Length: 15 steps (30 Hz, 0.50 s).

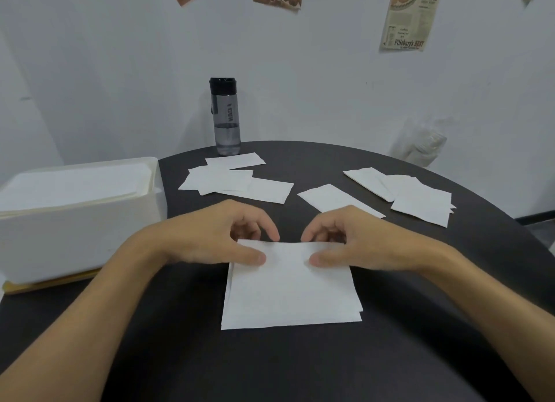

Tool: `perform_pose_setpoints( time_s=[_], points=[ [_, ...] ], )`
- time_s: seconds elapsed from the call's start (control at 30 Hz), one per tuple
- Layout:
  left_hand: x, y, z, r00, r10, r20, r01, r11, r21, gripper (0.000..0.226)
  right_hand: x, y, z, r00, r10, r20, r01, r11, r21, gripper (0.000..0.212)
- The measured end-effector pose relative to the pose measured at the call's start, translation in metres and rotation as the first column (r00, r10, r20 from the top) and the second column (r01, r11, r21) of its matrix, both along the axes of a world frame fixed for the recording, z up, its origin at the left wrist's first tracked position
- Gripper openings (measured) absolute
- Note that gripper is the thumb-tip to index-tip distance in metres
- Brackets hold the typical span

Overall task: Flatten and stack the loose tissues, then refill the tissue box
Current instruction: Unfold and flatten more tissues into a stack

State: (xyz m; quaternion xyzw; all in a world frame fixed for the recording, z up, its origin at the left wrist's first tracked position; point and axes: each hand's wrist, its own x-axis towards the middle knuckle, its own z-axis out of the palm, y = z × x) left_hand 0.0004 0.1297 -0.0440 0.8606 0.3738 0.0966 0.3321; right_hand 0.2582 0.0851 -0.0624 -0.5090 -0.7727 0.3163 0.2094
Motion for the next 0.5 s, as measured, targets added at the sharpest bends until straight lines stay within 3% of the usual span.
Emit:
perform_pose_setpoints(
  time_s=[0.1,0.23,0.33,0.5],
  points=[
    [0.002,-0.002,-0.001,0.996,-0.045,-0.079,0.048,0.999,0.027,0.027,0.0,0.0,-0.003,0.993,0.025,0.114,-0.026,1.0,0.005,0.016],
    [0.006,-0.006,-0.003,0.966,-0.104,-0.235,0.11,0.994,0.01,0.04,0.003,0.003,-0.005,0.987,0.032,0.156,-0.034,0.999,0.01,0.019],
    [0.01,-0.009,-0.006,0.956,-0.116,-0.271,0.121,0.993,0.004,0.044,0.007,0.004,-0.004,0.984,0.005,0.177,-0.007,1.0,0.01,0.022],
    [0.014,-0.011,-0.006,0.955,-0.141,-0.263,0.149,0.989,0.013,0.042,0.035,0.014,-0.002,0.965,-0.223,0.14,0.205,0.97,0.131,0.021]
  ],
)
